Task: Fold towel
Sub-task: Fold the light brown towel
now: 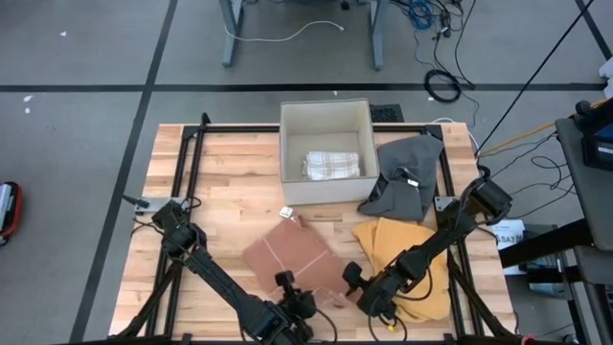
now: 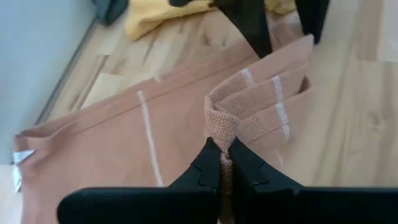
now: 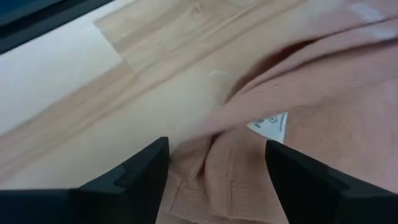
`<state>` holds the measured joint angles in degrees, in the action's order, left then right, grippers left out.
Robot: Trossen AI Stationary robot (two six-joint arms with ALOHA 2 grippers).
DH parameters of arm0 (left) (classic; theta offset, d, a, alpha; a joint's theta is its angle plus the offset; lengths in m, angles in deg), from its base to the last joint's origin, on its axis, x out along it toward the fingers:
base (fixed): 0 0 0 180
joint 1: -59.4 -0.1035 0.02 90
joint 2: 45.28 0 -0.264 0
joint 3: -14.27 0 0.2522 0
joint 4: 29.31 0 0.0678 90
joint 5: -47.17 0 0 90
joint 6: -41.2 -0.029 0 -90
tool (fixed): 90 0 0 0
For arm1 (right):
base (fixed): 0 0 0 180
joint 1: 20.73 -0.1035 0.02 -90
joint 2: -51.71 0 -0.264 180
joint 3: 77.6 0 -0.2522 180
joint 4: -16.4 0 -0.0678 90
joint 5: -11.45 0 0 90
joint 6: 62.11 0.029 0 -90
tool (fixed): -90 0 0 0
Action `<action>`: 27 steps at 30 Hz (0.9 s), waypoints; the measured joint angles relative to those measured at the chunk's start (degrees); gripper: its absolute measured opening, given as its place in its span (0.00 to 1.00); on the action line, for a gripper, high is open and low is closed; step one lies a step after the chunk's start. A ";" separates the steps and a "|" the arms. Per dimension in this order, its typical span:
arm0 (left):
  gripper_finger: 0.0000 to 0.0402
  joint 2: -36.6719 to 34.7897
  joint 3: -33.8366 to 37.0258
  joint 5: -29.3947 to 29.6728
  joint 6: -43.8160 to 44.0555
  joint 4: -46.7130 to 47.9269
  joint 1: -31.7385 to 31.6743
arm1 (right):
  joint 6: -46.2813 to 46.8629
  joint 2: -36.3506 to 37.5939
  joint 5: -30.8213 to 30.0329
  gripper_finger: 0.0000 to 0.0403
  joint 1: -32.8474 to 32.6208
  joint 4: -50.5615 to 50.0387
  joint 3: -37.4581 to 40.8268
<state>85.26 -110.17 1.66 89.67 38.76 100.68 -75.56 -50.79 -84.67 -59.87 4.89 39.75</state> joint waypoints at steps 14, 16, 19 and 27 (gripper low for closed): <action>0.03 -0.02 -0.01 11.02 5.95 0.50 0.52 | 5.02 -0.21 -11.71 0.62 0.06 1.10 -0.02; 0.03 -0.02 -0.49 12.58 6.33 0.77 0.53 | 6.55 -0.21 -12.78 0.62 0.00 1.12 -0.02; 0.03 -0.07 -1.78 14.99 5.70 0.60 0.52 | 8.81 -0.21 -13.89 0.62 -0.09 1.49 0.00; 0.03 -0.11 -4.72 16.39 2.16 0.98 0.52 | 9.56 -1.33 -22.49 0.62 -2.48 1.68 0.04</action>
<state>85.15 -114.89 18.05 91.83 39.74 101.20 -66.00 -52.12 -107.16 -62.35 6.57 39.79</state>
